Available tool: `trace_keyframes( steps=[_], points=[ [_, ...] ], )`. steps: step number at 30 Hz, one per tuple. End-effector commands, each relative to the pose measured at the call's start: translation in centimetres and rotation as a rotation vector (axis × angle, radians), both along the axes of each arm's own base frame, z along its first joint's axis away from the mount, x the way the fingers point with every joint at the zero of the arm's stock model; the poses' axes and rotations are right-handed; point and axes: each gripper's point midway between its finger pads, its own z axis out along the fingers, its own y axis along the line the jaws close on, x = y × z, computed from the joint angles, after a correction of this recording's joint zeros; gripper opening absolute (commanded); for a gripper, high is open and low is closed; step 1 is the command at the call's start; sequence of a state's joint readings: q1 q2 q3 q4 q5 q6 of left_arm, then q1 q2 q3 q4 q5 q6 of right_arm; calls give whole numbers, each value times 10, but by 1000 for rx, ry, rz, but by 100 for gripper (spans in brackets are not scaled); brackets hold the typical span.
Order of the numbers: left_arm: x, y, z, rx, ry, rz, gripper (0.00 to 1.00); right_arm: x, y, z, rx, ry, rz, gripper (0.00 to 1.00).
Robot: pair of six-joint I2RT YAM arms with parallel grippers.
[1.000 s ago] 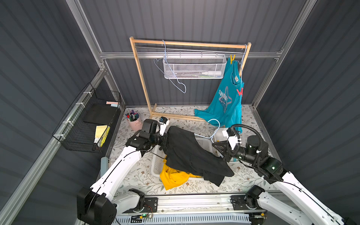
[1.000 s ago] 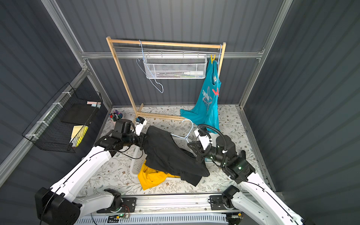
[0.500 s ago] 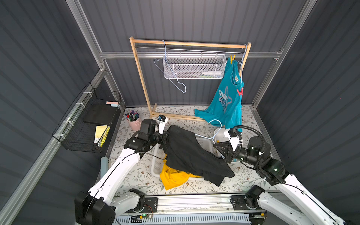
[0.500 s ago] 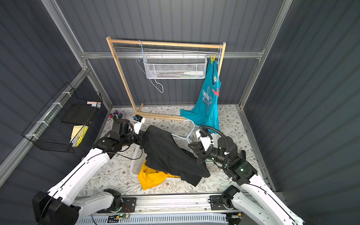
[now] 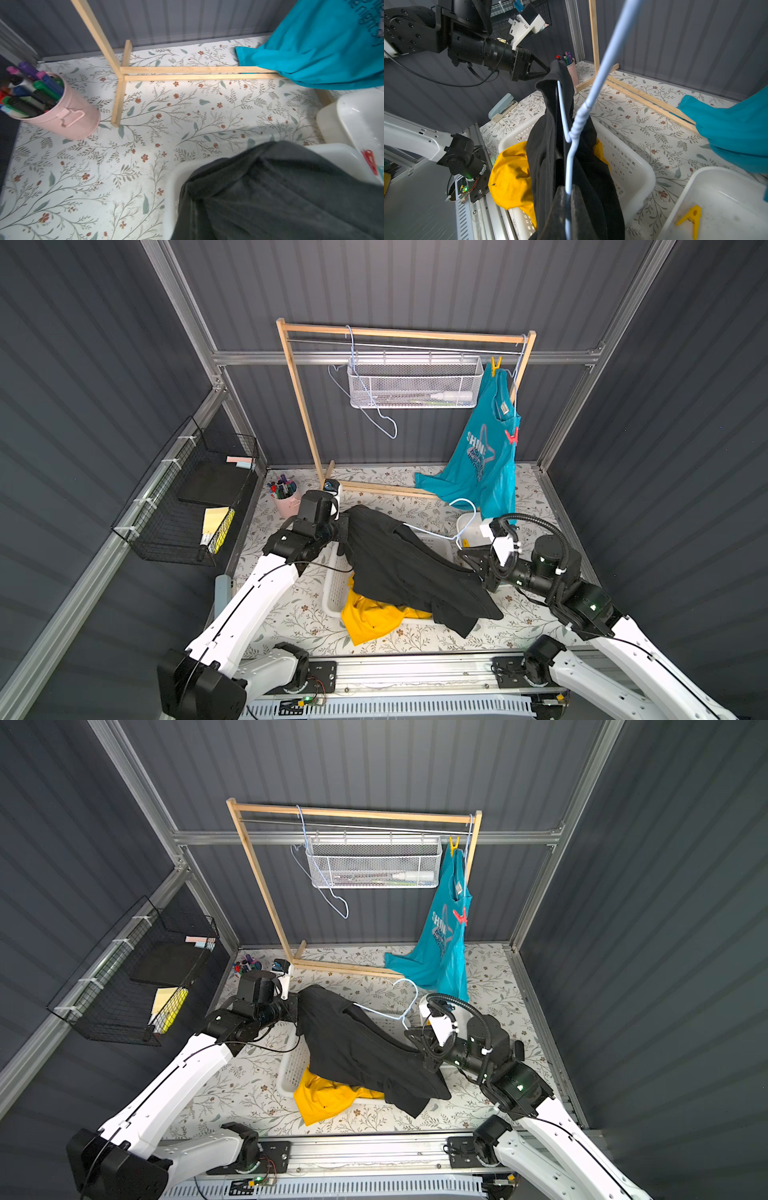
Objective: Remove the clothespins securing t-shirts to the hanger
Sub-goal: Remove the T-shirt from the hanger.
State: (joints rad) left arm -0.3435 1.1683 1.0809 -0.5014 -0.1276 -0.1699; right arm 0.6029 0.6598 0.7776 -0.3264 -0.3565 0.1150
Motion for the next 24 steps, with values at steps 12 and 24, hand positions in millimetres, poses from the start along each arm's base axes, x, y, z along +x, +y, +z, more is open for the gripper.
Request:
trace_keyframes(
  steps=[12,24],
  points=[
    [28,81,50,299,-71,404,0,-24,-12,-9,-49,-45,45,0],
    [15,60,28,172,-73,281,0,-11,-35,8,3,-113,-126,0]
  ],
)
